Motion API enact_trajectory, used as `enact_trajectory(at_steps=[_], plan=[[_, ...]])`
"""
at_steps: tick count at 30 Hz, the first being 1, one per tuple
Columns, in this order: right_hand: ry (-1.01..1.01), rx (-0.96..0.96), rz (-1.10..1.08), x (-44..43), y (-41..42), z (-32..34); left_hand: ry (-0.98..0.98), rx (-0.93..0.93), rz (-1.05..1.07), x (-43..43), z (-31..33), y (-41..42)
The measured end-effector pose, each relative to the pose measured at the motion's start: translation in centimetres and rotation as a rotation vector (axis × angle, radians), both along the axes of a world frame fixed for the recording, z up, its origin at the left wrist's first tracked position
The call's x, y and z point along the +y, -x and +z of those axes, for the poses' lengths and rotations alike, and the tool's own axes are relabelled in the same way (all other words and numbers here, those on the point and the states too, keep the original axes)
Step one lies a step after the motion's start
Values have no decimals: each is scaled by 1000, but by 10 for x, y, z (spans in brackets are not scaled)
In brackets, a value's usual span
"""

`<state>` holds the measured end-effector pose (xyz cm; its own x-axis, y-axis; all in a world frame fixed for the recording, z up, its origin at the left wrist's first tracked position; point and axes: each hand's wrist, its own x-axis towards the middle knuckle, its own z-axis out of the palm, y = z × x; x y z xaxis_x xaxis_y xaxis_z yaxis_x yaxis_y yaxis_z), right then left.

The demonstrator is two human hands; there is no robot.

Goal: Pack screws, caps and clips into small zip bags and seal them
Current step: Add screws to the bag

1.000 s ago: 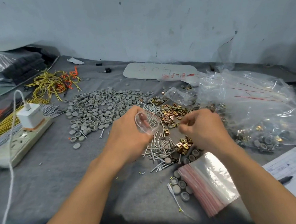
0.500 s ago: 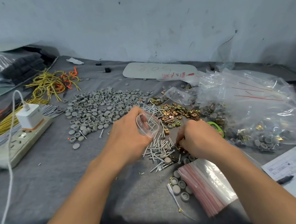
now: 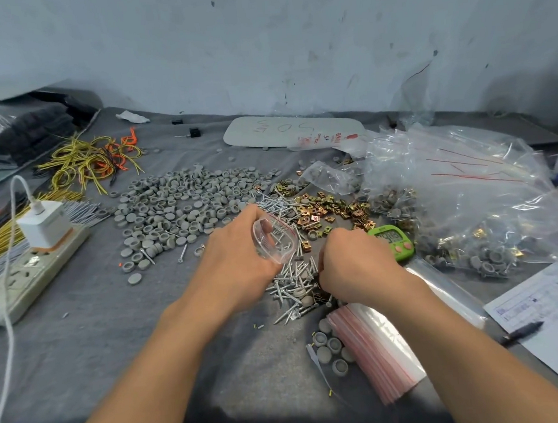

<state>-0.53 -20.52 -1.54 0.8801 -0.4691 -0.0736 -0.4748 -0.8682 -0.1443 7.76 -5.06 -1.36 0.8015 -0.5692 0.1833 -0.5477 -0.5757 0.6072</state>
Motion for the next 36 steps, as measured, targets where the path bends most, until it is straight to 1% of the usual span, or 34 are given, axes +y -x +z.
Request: enact_trajectory(at_steps=[2,4,8,10,12,14,20,25,27,29,30,31,33,36], plan=[[-45,-17,24,-4,2,0,9,14,0,0,0,0],[-133,-95,23,-12,5,2,6,14,5,1,1,-1],[-337,-401,-2,-25,12,7,0,4,-2,0,0,0],[-407,-553,32,-22,14,8,6,-7,-5,0,-2,1],[-438,-649,93,-16,15,7,7,-16,-15,-1,-2,2],[-426,-700,145,-9,15,6,0,-8,-35,-2,-2,4],[-355,-803,196,5,8,2,-13,-3,-74,-2,-1,6],[-453,-819,241,21,-1,-2,-16,11,-91,-1,0,5],[-497,-870,219,19,-1,0,-3,17,-94,0,0,4],[-468,-912,128,9,2,6,6,17,-86,0,1,2],[-435,-897,83,2,5,9,5,16,-79,1,2,2],[-396,-841,53,-6,8,11,3,16,-74,2,2,1],[-348,-618,44,-17,13,14,-2,21,-65,3,3,0],[-265,-256,109,-14,17,9,-8,18,-62,5,3,-1]])
